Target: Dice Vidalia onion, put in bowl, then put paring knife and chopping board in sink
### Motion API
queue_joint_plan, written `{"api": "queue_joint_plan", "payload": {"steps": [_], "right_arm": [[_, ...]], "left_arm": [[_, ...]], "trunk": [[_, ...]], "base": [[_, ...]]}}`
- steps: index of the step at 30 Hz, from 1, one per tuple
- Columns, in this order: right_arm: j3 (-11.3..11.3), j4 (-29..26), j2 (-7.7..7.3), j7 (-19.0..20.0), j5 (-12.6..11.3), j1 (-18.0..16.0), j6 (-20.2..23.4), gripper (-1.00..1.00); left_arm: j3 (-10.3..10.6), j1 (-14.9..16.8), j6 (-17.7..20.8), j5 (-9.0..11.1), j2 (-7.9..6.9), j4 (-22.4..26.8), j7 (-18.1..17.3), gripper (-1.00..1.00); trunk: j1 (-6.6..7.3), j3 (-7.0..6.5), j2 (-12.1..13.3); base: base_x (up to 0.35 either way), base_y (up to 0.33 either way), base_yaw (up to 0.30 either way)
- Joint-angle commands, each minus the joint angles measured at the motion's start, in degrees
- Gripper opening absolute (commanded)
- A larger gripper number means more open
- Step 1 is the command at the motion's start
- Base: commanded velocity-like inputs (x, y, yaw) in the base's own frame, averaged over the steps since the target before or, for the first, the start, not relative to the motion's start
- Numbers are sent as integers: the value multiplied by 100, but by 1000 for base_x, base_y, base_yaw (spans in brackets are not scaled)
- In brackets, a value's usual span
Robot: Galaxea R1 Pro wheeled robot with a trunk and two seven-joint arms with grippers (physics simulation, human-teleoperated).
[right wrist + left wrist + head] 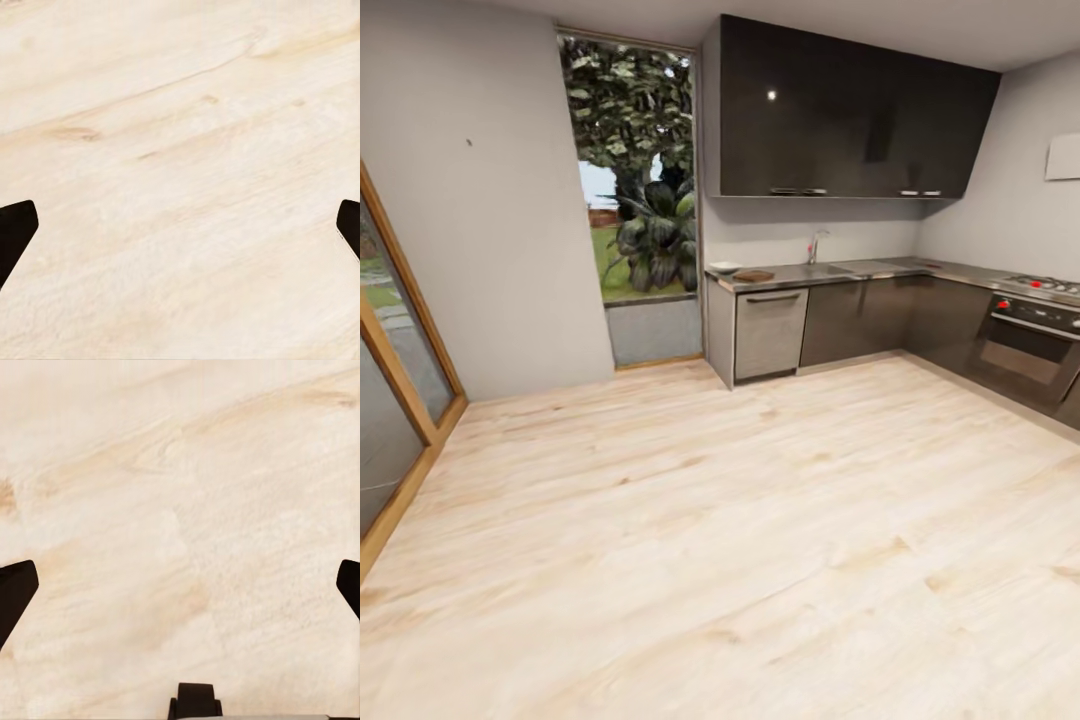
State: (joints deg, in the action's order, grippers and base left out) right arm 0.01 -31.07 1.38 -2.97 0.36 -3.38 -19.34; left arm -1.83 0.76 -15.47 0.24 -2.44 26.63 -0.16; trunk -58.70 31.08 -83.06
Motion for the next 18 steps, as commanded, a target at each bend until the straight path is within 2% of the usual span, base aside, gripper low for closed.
{"api": "queue_joint_plan", "payload": {"steps": [1, 18], "right_arm": [[0, 4, 2, -19, 2, -4, -17, 100], [-1, 4, 3, -19, -1, -2, -17, 100]], "left_arm": [[-7, 3, -18, 2, 0, -2, -2, 100], [-7, 3, -18, 2, -2, 0, -2, 100]], "trunk": [[-3, 5, -2], [-3, 5, -2]], "base": [[324, -100, 0], [324, -83, 0]]}}
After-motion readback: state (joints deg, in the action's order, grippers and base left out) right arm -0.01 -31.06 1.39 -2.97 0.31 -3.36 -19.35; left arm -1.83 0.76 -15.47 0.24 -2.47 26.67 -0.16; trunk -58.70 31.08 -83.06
